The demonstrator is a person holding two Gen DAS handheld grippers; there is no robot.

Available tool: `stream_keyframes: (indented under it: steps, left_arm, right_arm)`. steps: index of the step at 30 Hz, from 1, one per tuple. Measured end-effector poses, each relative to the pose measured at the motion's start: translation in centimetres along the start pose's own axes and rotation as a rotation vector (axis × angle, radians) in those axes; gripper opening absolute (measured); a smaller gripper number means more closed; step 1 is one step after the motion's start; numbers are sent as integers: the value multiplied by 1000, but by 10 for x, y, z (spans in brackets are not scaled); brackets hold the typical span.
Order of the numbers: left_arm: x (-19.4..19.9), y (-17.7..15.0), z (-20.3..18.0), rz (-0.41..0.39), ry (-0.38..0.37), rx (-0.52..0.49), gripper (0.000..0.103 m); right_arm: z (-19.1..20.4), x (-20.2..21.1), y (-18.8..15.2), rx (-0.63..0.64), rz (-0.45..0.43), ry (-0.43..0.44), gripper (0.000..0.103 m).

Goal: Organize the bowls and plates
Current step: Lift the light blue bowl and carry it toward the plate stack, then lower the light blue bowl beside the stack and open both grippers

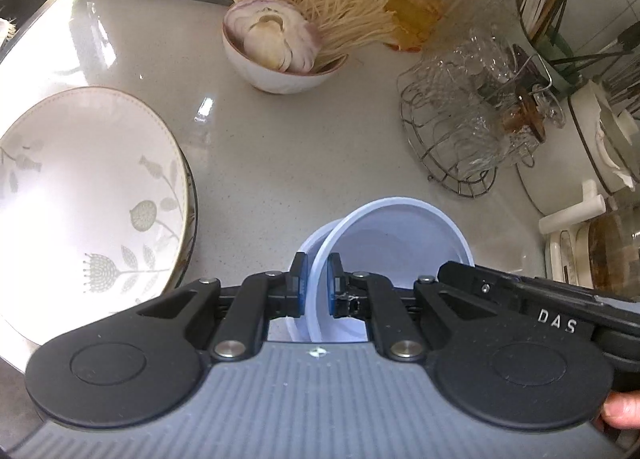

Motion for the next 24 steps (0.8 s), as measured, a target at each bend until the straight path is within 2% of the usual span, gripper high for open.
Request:
stream_keyframes:
  steps: [5, 6, 7, 9, 10, 11, 12, 13, 14, 24]
  left_arm:
    - [-1, -1, 4, -12, -9, 24, 10]
    - [-2, -1, 5, -10, -17, 26, 10]
    - [-2, -1, 5, -9, -18, 23, 10]
    - [-4, -1, 4, 0, -10, 10, 10]
    - [-4, -1, 4, 7, -10, 5, 13]
    - [-3, -1, 4, 10, -6, -2, 16]
    - [-2, -1, 4, 6, 1, -4, 27]
    - [0, -1, 4, -1, 10, -2, 43]
    - [3, -1, 4, -13, 18, -4, 48]
    - [49, -4, -1, -116, 13, -32, 50]
  right_arm:
    - [3, -7, -2, -1, 16, -10, 18]
    - [3, -8, -2, 1, 17, -11, 29]
    - [3, -9, -2, 0, 13, -8, 45]
    - [4, -6, -2, 2, -11, -7, 62]
    - [4, -4, -2, 7, -19, -11, 65]
    - [4, -3, -1, 9, -23, -17, 65]
    - [3, -1, 0, 8, -27, -22, 65]
    - [2, 1, 0, 6, -34, -24, 65]
    - [1, 4, 0, 4, -39, -25, 65]
    - [1, 43, -8, 4, -123, -39, 65]
Point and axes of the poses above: each gripper's, at about its wrist camera, not at the fingertips, and x roughly against the way its jaws point, z to its left, y to its top, the point moved 3 cm from there along -x, roughly the way its jaws point, and after that the axes turned 11 degrees about z, right-handed, at the moved point
